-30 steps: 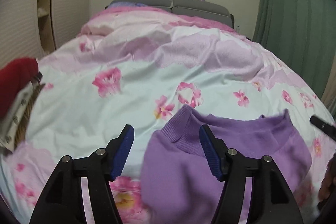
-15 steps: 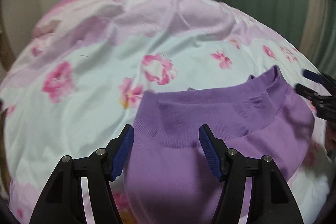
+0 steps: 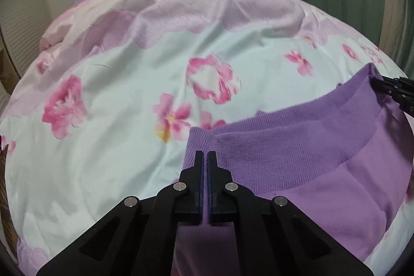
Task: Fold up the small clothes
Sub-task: 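Lay the hem over the collar and open the right tool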
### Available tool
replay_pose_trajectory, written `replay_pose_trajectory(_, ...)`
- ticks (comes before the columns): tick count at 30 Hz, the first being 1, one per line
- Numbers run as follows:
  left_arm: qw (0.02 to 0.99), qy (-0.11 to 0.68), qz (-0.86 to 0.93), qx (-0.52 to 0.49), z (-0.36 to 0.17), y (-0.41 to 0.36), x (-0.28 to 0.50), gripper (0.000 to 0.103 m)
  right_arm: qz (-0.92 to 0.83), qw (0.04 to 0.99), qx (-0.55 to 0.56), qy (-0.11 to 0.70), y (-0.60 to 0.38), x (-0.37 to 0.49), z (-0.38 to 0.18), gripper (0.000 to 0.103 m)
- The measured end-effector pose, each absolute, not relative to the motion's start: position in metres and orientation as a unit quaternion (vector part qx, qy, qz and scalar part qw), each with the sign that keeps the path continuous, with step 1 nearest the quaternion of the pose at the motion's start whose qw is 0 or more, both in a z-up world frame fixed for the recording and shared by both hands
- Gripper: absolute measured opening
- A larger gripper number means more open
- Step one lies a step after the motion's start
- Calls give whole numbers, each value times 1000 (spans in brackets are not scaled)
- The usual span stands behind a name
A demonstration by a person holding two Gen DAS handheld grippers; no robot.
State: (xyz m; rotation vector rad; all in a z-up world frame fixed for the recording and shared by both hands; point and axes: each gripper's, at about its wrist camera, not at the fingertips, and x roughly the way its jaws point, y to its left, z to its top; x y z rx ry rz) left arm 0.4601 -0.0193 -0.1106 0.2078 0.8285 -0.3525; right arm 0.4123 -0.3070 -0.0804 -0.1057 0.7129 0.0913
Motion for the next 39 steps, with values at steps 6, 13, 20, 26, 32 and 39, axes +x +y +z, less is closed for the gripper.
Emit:
replay_pose_trajectory(6, 894, 414, -152, 76, -122, -15, 478, 4, 16, 917, -35, 397, -312, 441, -107, 14)
replay_pose_trajectory(13, 898, 403, -164, 71, -104, -11, 459, 5, -4, 919, -39, 392, -310, 427, -101, 48)
replay_pose_trajectory(20, 916, 359, -166, 68, -72, -1, 370, 41, 6, 939, -7, 345, -309, 356, -66, 61)
replay_pose_trajectory(26, 911, 389, -134, 36, -97, 8, 316, 43, 0, 940, 25, 339, -298, 278, -71, 61)
replay_pose_trajectory(32, 903, 410, -125, 22, -123, 8, 320, 44, -8, 924, 32, 380, -305, 278, -106, 61)
replay_pose_trajectory(39, 900, 413, -133, 31, -130, -2, 325, 28, 46, 917, 75, 390, -307, 294, -115, 20)
